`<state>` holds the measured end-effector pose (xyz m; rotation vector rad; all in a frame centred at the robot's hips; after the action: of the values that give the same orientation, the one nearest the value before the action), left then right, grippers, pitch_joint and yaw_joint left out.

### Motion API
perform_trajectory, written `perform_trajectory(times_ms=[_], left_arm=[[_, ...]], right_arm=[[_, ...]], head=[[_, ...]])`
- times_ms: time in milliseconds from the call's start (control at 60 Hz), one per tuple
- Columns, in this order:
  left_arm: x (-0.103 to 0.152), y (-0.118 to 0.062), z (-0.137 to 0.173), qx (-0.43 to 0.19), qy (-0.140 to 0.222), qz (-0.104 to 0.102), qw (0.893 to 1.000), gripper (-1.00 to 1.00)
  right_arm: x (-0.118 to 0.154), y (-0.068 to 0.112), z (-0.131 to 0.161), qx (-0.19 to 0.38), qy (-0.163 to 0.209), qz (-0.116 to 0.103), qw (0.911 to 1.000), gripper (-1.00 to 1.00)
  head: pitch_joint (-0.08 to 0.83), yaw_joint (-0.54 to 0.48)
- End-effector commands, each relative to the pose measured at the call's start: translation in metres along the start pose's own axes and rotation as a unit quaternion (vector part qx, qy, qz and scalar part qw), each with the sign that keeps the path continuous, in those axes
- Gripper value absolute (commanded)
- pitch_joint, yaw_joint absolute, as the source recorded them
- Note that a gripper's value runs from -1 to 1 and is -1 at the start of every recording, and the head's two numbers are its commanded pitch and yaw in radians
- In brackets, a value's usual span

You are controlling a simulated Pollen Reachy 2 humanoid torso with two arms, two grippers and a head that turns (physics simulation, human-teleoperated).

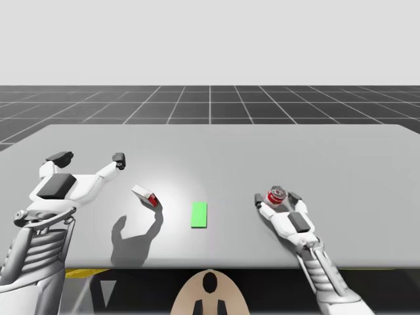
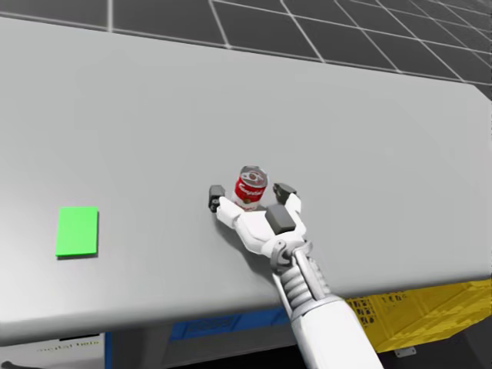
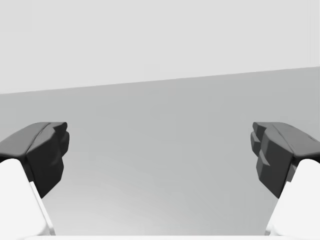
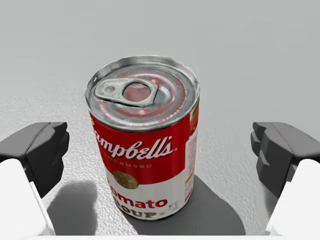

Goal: Look at the card. If it is red, pick the object on the left. If it is green, pick the object on the right.

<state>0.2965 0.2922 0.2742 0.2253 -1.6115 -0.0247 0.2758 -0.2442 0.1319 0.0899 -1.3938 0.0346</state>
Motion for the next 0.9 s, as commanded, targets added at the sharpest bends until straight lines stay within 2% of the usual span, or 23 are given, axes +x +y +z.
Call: perform_trajectory(times_ms=[17,33,83,100,150,383,517,650,767,900], left_arm=[[0.000,0.000,0.000,0.000,-0.001,0.000,1.000,-1.00],[0.000,0.000,0.000,0.000,-0.001,0.000,1.000,-1.00],[0.000,0.001,0.000,0.000,-0.001,0.001,1.000,-1.00],[0.000,0.001,0.000,0.001,-0.001,0.001,1.000,-1.00],[0.000,0.000,0.000,0.001,-0.001,0.001,1.000,-1.00],[0.000,-0.001,0.000,-0.001,0.000,0.000,1.000,-1.00],[-0.001,-0.002,-0.001,-0.001,0.002,-0.002,1.000,-1.00],[-0.003,-0.003,-0.001,-0.001,0.006,-0.005,1.000,-1.00],[-0.004,-0.004,-0.002,-0.002,0.007,-0.005,1.000,-1.00],[-0.004,-0.003,-0.003,-0.001,0.007,-0.005,1.000,-1.00]], right_arm=[[-0.001,-0.003,-0.025,0.000,0.008,-0.005,1.0000,-0.85],[-0.001,-0.003,-0.025,-0.001,0.008,-0.005,1.0000,-0.77],[-0.002,-0.001,-0.024,0.000,0.013,-0.016,0.9998,-0.09],[-0.003,-0.001,-0.023,-0.002,0.010,-0.013,0.9999,0.83],[-0.004,-0.001,-0.020,-0.001,0.015,-0.019,0.9997,0.95],[-0.004,-0.004,-0.013,-0.005,0.014,-0.020,0.9997,1.00],[-0.006,-0.003,-0.013,-0.004,0.012,-0.019,0.9997,0.98],[-0.008,-0.002,-0.013,-0.001,0.011,-0.017,0.9998,0.98],[-0.007,-0.002,-0.013,0.000,0.007,-0.016,0.9998,0.97],[0.014,0.002,-0.006,0.007,-0.014,-0.011,0.9998,0.97]], head=[[0.673,-0.37],[0.672,-0.37],[0.670,-0.37],[0.670,-0.37],[0.670,-0.37],[0.648,-0.38],[0.533,-0.40],[0.364,-0.44],[0.300,-0.46],[0.270,-0.47]])
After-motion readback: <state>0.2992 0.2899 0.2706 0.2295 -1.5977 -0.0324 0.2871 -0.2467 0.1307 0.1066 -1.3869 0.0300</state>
